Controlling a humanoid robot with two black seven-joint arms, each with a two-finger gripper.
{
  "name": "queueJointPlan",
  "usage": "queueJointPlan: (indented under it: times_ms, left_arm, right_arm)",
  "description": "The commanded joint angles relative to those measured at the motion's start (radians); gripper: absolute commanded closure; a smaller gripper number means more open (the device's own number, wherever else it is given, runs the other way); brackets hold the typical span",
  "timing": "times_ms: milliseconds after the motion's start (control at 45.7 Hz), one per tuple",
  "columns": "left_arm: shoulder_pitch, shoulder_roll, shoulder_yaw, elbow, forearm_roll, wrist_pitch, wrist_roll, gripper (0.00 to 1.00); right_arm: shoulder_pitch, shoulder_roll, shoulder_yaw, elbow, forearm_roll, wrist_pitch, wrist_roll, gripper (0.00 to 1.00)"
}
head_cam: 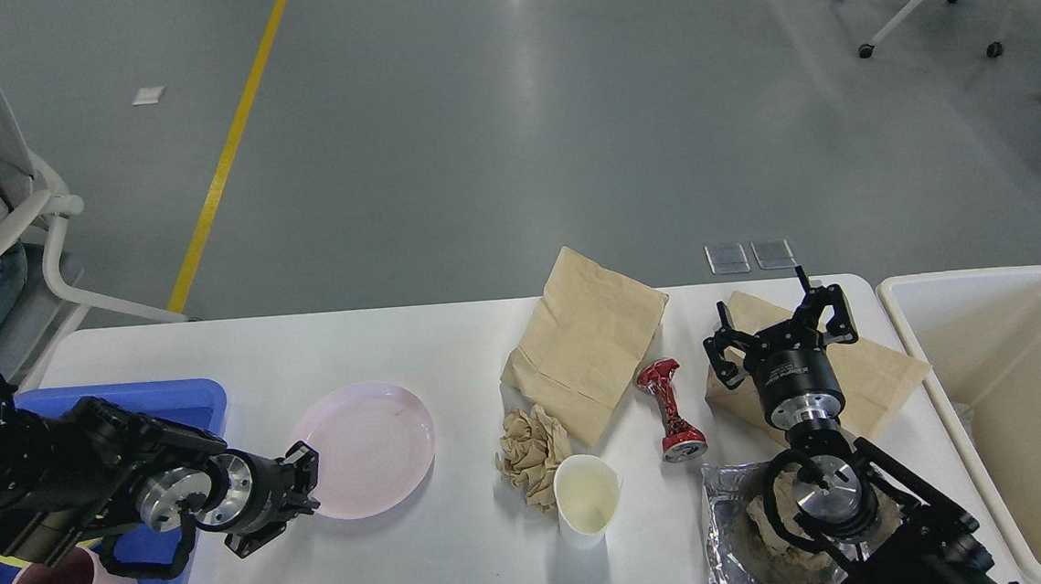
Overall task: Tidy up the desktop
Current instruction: 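Lift the pink plate and stack it on the yellow plate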
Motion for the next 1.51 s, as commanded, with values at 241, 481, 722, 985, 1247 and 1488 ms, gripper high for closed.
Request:
queueJointPlan:
  times_ms: [241, 481, 722, 985, 1247, 1488]
  left_arm:
    - [-0.592, 0.091, 0.345, -0.353, 0.138, -0.184, -0.013, 1.0]
    - [-1.014, 0.077, 0.508, -0.496, 0.343, -0.417, -0.015, 1.0]
    - [-1.215, 0.05, 0.563, -0.556, 0.443, -0.534, -0.016, 1.0]
    - [-1.117, 0.152, 0.614, -0.452, 0.471, -0.52, -0.016, 1.0]
    - [-0.832, 0.39, 0.588, -0.168, 0.61, -0.524, -0.059, 1.0]
    - [-0.467, 0.523, 0.396, 0.147, 0.629, -0.534, -0.087, 1.0]
  right_arm:
    - [0.0, 0.0, 0.0, 0.0, 0.0, -0.001, 0.0, 0.0]
    - [0.0, 0.0, 0.0, 0.0, 0.0, -0.001, 0.0, 0.0]
    - [0.0, 0.0, 0.0, 0.0, 0.0, -0.001, 0.0, 0.0]
    - [0.0, 0.0, 0.0, 0.0, 0.0, -0.001, 0.0, 0.0]
    - [0.0, 0.0, 0.001, 0.0, 0.0, -0.001, 0.0, 0.0]
    - [0.0, 0.0, 0.0, 0.0, 0.0, -0.001, 0.0, 0.0]
